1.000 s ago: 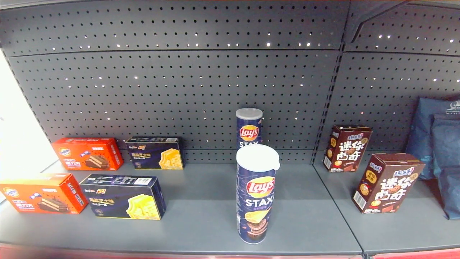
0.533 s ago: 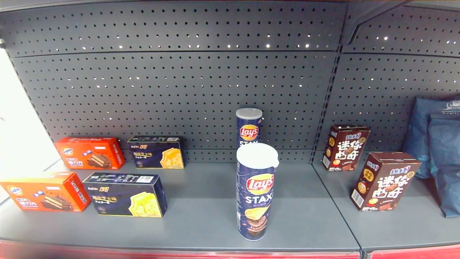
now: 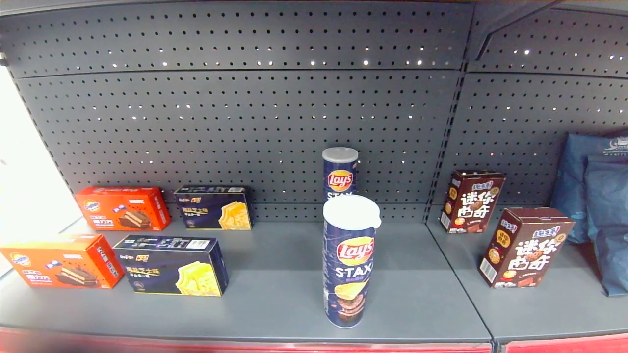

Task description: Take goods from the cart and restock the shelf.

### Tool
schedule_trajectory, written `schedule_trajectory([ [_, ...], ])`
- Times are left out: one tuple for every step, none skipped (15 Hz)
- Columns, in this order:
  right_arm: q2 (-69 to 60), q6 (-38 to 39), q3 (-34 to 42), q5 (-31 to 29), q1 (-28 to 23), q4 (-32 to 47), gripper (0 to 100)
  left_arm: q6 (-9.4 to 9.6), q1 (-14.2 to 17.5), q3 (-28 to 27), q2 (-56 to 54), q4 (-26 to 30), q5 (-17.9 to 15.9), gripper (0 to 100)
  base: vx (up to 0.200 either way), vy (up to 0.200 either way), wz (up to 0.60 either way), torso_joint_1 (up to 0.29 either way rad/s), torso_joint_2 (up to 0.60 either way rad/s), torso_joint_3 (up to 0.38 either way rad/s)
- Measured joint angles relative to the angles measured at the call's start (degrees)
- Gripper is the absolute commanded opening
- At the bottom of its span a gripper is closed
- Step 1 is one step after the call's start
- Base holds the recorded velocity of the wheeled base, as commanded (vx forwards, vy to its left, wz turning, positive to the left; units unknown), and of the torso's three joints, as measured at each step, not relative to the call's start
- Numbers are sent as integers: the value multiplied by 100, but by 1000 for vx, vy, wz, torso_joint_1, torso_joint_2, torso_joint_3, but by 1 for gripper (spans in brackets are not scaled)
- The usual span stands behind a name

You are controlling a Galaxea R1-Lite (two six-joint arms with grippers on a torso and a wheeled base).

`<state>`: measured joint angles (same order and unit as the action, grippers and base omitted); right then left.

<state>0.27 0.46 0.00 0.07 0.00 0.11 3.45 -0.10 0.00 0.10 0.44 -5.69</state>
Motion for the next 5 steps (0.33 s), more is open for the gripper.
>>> schedule_trajectory([
  [-2, 0, 0, 0, 0, 2, 100, 0, 0, 0, 0, 0, 0, 100, 0, 0, 0, 0, 0, 0],
  [-2, -2, 0, 6, 0, 5, 100, -1, 0, 0, 0, 0, 0, 100, 0, 0, 0, 0, 0, 0],
  [-2, -2, 0, 6, 0, 5, 100, -1, 2, 0, 0, 0, 0, 100, 0, 0, 0, 0, 0, 0],
  [-5, -2, 0, 6, 0, 5, 100, -1, 2, 0, 0, 0, -2, 100, 0, 0, 0, 0, 0, 0],
  [-5, -2, 0, 6, 0, 5, 100, -1, 2, 0, 0, 0, 0, 100, 0, 0, 0, 0, 0, 0],
])
